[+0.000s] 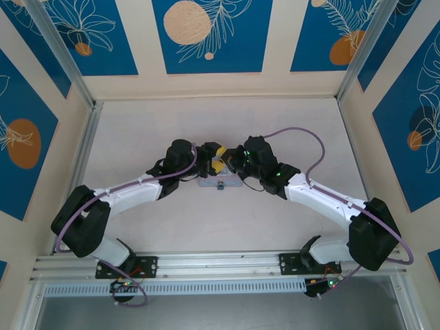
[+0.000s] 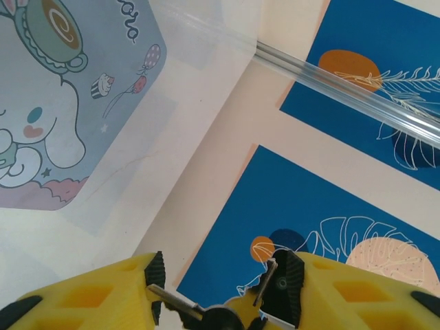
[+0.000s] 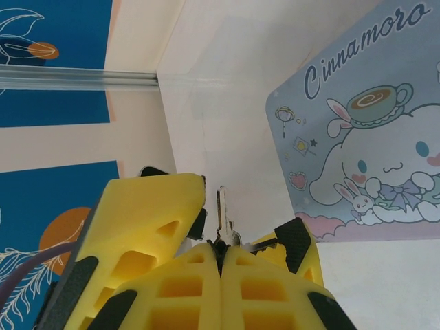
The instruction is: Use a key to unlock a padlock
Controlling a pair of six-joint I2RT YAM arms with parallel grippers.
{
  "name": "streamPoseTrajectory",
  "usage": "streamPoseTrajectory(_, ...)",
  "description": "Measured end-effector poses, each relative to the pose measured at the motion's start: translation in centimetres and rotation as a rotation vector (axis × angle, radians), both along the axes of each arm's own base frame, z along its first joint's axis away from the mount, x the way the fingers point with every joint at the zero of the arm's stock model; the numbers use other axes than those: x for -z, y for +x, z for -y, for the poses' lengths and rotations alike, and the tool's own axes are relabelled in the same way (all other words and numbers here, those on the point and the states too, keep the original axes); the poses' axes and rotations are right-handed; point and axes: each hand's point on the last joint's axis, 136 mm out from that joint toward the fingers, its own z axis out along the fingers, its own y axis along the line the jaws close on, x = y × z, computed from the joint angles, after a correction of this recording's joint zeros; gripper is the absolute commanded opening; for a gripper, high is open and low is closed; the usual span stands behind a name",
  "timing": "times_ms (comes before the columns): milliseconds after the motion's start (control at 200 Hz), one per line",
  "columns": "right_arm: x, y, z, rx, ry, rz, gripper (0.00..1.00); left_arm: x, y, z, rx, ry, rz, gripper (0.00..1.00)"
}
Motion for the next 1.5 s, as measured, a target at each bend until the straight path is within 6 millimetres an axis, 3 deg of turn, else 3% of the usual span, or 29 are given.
streamPoseTrajectory(445, 1.3, -0.3, 0.6, 0.021, -0.011, -0.025, 0.00, 0.3, 0.3, -0.3, -0.027, 0.014, -0.003, 0.40)
streamPoseTrajectory(1500, 1.7, -0.3, 1.5, 0.045, -0.011, -0.034, 0.00, 1.6, 0.2, -0.9, -0.050, 0.044, -0.023, 0.27)
